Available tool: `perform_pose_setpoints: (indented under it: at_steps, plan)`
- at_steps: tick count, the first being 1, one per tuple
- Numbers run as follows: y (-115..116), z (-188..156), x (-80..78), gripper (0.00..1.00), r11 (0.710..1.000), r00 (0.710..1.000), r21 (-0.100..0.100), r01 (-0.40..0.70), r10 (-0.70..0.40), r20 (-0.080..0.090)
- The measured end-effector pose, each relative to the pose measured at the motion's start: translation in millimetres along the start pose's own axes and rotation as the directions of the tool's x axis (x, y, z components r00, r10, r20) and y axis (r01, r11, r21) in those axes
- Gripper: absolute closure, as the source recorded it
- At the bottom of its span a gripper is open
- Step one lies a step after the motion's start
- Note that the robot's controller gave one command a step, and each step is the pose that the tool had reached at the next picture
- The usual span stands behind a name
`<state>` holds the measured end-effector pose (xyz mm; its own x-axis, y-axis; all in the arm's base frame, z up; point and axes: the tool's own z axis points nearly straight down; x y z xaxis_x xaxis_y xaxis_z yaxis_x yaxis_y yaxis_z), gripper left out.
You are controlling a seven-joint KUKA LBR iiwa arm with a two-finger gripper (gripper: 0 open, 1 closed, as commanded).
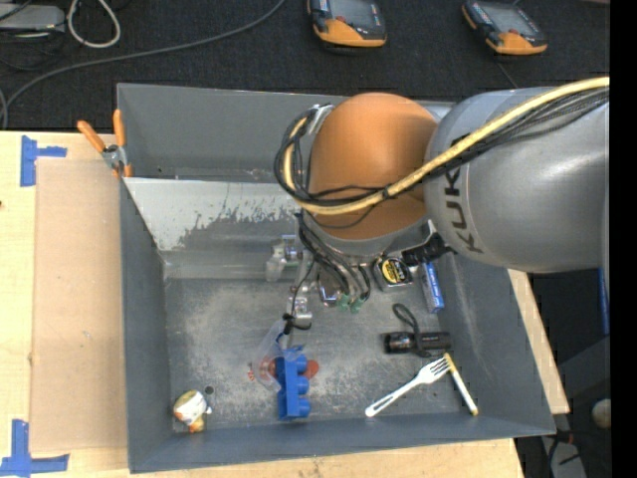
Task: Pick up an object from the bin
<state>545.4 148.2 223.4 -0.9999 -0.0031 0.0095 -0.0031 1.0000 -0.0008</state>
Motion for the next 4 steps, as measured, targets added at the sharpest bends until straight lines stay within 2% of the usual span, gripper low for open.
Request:
perform_pose_setpoints:
  at_steps: [1, 2, 3, 4]
  plan:
    - [-1.1, -4.5, -1.7, 0.0, 1.0, 1.0, -0.001, -0.005, 0.005, 0.008]
    - [-10.0, 43.2, 8.2, 0.0, 0.99, 0.99, 0.0, 0.138, -0.138, 0.009]
    - [-20.3, 63.7, 29.6, 0.0, 0.895, 0.895, 0.003, 0.446, -0.446, 0.009]
    - [-22.9, 80.8, 40.3, 0.0, 0.764, 0.764, 0.005, 0.645, -0.645, 0.009]
